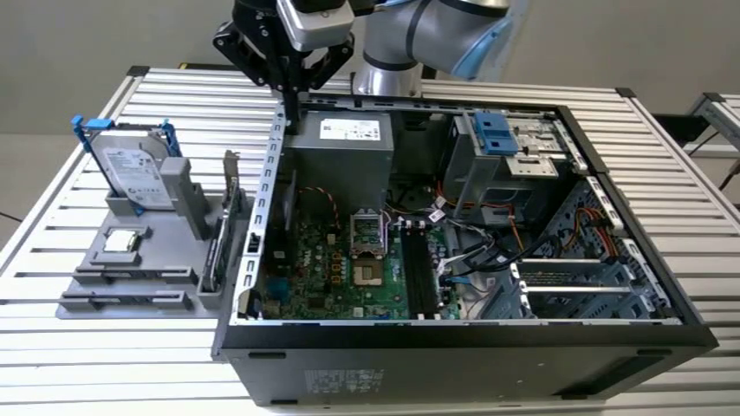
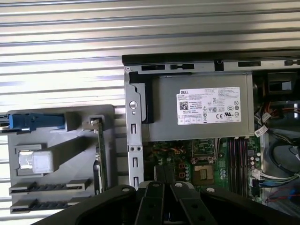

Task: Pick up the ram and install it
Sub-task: 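Reach for the ram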

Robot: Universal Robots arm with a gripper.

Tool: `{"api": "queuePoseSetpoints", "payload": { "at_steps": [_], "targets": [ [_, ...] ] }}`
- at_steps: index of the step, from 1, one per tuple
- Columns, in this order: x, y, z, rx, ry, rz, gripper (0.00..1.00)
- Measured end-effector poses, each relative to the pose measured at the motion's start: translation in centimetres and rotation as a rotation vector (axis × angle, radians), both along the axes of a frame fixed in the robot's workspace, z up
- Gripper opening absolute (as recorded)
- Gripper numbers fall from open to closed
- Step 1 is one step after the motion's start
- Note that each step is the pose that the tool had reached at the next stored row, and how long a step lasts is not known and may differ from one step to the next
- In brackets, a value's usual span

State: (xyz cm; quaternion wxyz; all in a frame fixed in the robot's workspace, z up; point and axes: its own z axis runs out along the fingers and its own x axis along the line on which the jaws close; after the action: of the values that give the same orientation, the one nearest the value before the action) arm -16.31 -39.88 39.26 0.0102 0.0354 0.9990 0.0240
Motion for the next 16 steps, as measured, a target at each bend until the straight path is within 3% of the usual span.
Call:
{"api": "queuePoseSetpoints", "payload": {
  "at_steps": [16],
  "targets": [
    [-0.38,0.00,0.00,0.0000,0.0000,0.000,0.00]
  ]
}}
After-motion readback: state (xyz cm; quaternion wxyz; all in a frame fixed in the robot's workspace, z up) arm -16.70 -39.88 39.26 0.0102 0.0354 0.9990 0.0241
